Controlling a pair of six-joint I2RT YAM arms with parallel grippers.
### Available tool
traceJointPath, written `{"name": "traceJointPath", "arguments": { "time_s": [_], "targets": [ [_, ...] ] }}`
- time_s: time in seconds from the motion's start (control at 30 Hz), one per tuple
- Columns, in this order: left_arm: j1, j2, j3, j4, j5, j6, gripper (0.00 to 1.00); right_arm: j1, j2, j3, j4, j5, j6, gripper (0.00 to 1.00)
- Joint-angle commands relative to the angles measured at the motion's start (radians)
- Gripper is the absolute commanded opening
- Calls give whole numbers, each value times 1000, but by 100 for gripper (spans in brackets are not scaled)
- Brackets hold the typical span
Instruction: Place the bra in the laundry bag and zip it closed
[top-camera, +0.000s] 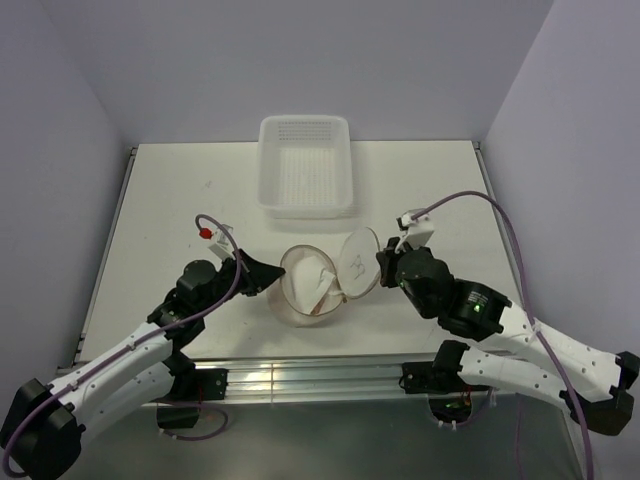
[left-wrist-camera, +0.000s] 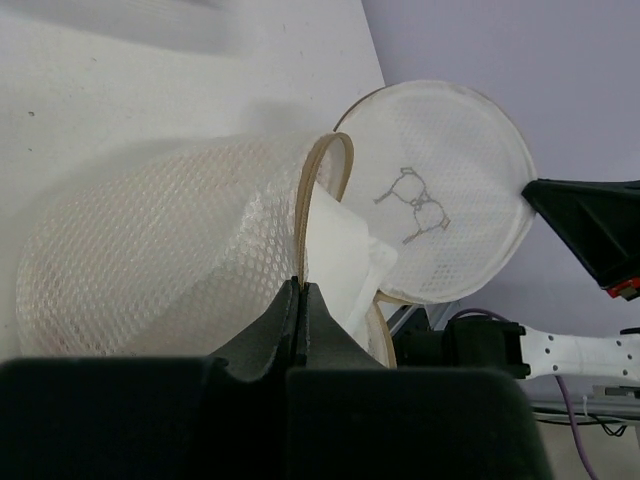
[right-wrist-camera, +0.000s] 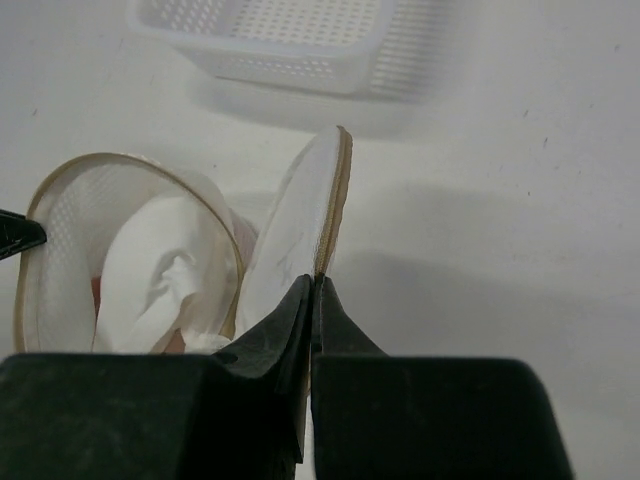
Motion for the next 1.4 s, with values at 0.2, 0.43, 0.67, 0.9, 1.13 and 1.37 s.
{"name": "traceJointPath", "arguments": {
  "time_s": [0.2, 0.43, 0.67, 0.9, 1.13, 1.37],
  "targets": [
    [-12, -48, 35, 50, -7, 31, 0, 202, 233, 319, -86, 257, -90, 0],
    [-10, -7, 49, 64, 1, 42, 0, 359, 524, 555, -19, 175, -162, 1],
    [-4, -20, 50, 21, -67, 106, 0, 385, 649, 591, -1, 21, -64, 64],
    [14, 26, 65, 50, -39, 132, 0, 269, 394, 352, 134, -69, 43, 57],
    [28, 44, 79, 56, -47, 158, 0, -41, 190, 4, 352, -265, 174, 48],
    [31, 88, 96, 107, -9, 140, 0, -273, 202, -141, 515, -577, 277, 63]
  ]
}}
